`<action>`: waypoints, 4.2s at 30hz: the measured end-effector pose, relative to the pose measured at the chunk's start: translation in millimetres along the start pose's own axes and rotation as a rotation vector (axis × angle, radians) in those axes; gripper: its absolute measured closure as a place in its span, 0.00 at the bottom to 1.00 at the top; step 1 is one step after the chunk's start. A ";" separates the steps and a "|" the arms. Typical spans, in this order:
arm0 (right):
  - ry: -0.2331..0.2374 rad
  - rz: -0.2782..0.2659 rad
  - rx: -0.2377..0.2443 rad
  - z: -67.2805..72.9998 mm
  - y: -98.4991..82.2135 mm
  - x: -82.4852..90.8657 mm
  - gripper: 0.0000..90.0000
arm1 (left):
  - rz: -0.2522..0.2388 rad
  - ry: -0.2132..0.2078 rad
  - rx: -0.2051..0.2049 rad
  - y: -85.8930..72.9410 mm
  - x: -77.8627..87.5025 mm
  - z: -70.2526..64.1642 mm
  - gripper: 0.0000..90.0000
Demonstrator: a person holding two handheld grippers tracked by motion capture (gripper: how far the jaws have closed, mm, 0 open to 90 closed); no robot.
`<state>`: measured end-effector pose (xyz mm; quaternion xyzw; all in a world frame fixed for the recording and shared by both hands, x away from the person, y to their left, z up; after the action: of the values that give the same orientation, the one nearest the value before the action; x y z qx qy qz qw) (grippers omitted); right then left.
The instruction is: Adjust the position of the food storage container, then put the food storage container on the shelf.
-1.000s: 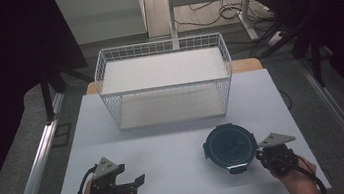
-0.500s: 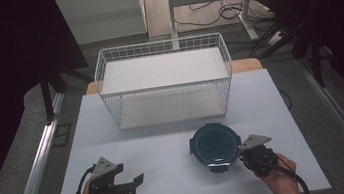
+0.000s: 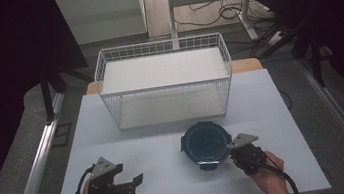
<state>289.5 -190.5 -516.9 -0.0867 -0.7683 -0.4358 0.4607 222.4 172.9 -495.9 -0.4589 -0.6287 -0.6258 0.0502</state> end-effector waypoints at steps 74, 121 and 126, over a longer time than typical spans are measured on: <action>0.226 -0.378 -0.462 -55.7 -29.4 73.2 0.19 | -0.081 -0.087 0.081 10.0 3.9 3.6 0.21; 0.421 -0.161 -0.572 -34.0 47.6 -25.4 0.14 | 0.066 -0.434 0.335 80.8 -114.0 -4.7 0.19; 0.450 -0.132 -0.605 -32.8 47.8 -36.4 0.13 | 0.095 -0.458 0.369 77.3 -131.0 -3.5 0.21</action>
<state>356.1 -176.3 -510.9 -0.0712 -0.4885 -0.6797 0.5425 345.2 86.8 -521.4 -0.6001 -0.7048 -0.3780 0.0191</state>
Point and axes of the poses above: each handheld gripper's, and its own axes: x roughly backward along the jaws, y roughly out of its top, z roughly to its left, the point moved 4 cm from there along -x, roughly forward along the jaws, and after that the axes turned 1 degree about -y, right-handed, at the moved point
